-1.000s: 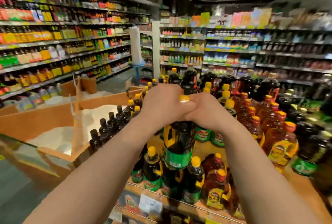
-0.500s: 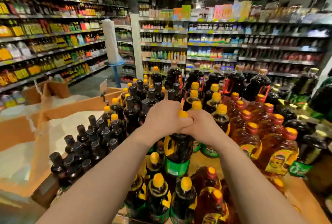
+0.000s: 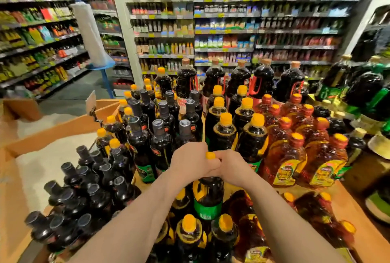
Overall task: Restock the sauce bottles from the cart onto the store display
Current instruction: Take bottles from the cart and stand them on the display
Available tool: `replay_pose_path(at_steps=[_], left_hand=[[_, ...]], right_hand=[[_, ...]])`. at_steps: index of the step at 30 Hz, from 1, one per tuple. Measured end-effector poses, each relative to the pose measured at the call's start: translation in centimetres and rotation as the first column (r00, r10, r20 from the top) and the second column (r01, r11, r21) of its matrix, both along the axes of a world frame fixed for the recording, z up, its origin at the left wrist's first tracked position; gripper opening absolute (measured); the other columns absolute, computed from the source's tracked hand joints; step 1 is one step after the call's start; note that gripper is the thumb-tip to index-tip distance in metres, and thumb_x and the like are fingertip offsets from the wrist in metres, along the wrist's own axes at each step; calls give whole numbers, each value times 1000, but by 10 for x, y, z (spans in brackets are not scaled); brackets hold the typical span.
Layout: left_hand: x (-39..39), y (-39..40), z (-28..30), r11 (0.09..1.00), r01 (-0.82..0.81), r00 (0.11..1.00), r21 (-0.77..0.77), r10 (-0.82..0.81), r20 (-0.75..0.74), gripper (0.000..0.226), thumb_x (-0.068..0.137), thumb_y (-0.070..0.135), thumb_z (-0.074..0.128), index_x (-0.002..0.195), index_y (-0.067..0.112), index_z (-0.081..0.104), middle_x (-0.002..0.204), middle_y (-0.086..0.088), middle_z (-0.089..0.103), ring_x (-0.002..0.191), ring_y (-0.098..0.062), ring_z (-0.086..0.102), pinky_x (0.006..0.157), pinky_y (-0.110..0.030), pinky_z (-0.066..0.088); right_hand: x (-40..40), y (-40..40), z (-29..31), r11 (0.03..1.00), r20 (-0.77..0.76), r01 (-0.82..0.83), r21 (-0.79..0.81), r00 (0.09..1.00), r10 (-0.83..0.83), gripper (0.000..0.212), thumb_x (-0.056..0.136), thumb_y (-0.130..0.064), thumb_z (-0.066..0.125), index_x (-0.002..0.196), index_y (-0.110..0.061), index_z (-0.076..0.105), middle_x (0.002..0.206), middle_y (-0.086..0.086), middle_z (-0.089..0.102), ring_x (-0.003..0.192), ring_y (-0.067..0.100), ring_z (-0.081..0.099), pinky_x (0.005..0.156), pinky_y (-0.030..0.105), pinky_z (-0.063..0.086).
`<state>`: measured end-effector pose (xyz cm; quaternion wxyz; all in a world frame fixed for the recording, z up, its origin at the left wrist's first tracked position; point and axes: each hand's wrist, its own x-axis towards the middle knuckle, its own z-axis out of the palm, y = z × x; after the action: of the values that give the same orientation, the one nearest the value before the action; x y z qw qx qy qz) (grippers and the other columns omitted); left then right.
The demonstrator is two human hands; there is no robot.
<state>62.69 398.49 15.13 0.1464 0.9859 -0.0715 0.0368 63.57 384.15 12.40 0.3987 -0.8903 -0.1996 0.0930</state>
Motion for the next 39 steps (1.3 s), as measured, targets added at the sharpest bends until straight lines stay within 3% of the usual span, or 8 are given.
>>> replay_pose_path(at_steps=[9,18,22,26,29,33,36,39], left_hand=[[7,13,-11,993,88,995,-77,-91,-31,33,85,44,53,71,17,42,69,-2,56,60,-19,51,55,-34,44],[0,11,-20,972,201,967,124,-217,131,37,90,51,48,81,16,39,65,4,46,60,-15,46,55,-24,34],[-5,6,-26,959,242,966,149,-252,51,38,90,51,48,86,15,40,71,2,46,69,-18,52,61,-29,45],[-5,5,-44,963,224,974,147,-217,-67,37,89,51,49,93,14,46,80,0,51,72,-19,51,63,-29,44],[-5,5,-59,967,216,970,136,-197,-141,35,90,48,49,95,13,49,79,0,50,72,-20,52,65,-30,47],[-7,4,-83,969,207,955,132,-171,-241,38,90,44,50,107,11,54,93,-5,61,86,-24,61,70,-32,48],[-8,3,-90,971,214,940,101,-177,-292,32,91,40,50,106,12,53,98,-7,61,91,-26,61,67,-32,42],[-6,2,-93,977,198,934,77,-164,-317,32,91,40,51,104,11,54,101,-8,61,93,-27,60,68,-33,42]], right_hand=[[2,12,-4,994,-16,93,-64,995,-94,19,79,-25,75,67,-19,63,69,2,66,62,11,53,58,28,41],[-16,4,-9,994,46,102,29,994,-103,16,80,-17,75,75,-8,64,80,11,65,63,8,50,56,24,40],[-19,-1,-24,993,21,114,30,993,-115,17,79,-22,76,70,-21,61,85,3,64,71,13,56,65,33,48],[-21,3,-46,994,9,103,24,995,-103,22,78,-21,76,72,-7,60,80,9,62,66,7,47,61,29,43],[-20,6,-58,997,-28,66,-40,997,-67,25,76,-25,75,66,-13,55,69,-1,54,61,7,42,58,26,38],[-22,8,-85,986,-53,39,-165,997,-48,37,69,-49,71,80,-15,63,86,0,62,78,19,55,69,33,45],[-19,7,-100,976,-74,36,-214,996,-53,26,77,-36,71,81,-14,59,87,-1,60,81,20,54,73,34,46],[-16,7,-100,969,-119,8,-247,992,-38,30,75,-40,73,91,-18,61,91,-2,65,84,19,56,70,30,44]])
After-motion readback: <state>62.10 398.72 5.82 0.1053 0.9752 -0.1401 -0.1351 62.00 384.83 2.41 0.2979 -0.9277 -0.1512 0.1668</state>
